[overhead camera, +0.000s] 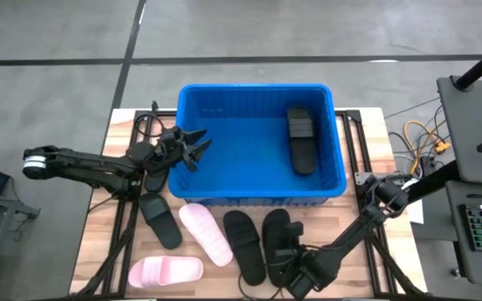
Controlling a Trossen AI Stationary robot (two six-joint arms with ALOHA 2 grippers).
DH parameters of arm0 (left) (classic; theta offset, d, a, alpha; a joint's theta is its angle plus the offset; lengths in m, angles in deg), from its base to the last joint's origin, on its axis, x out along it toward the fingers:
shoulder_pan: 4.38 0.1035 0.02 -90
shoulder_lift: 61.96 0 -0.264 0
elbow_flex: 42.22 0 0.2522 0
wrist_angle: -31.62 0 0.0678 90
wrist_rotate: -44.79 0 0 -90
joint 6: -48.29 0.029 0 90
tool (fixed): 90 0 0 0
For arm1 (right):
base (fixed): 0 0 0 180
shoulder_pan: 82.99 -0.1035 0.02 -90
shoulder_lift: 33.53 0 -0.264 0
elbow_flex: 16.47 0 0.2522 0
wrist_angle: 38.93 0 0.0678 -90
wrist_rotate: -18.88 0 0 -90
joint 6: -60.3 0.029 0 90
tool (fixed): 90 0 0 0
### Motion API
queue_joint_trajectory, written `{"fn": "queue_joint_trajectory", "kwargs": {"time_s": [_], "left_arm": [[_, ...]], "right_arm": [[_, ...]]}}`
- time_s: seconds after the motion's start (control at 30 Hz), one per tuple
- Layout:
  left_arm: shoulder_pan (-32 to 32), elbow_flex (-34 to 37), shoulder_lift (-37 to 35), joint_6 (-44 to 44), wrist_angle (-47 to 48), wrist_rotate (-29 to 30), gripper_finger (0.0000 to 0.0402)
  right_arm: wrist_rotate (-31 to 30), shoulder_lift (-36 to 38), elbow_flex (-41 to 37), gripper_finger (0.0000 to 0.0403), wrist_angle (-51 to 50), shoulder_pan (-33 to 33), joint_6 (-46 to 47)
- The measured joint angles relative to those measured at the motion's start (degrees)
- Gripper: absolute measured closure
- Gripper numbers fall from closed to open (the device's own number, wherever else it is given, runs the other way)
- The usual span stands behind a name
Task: Pick and place slides into bin
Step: Put the black slide into the blue bin
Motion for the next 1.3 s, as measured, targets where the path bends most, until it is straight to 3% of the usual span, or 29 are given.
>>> {"fn": "queue_joint_trajectory", "kwargs": {"time_s": [0.2, 0.37, 0.6, 0.93, 1.3], "left_arm": [[0.0, 0.0, 0.0, 0.0, 0.1, 0.0, 0.0155], [0.1, 0.0, 0.0, 0.0, 0.1, 0.0, 0.0155], [0.1, 0.0, 0.0, 0.0, -0.1, 0.0, 0.0155], [0.0, 0.0, 0.0, 0.0, -0.1, 0.0, 0.0155], [0.0, 0.0, 0.1, -0.1, 0.0, 0.0, 0.0155]], "right_arm": [[-0.6, 0.0, -1.5, 0.0256, 1.2, 0.0, 0.4], [-6.2, 0.0, -2.3, 0.0269, 1.1, 0.0, 1.2], [-4.8, 0.0, -4.6, 0.0286, 2.7, 1.0, 1.3], [-3.5, 0.0, -6.1, 0.0278, 6.7, 1.3, 2.0], [-3.4, 0.0, -6.1, 0.0304, 7.1, 1.5, 12.9]]}}
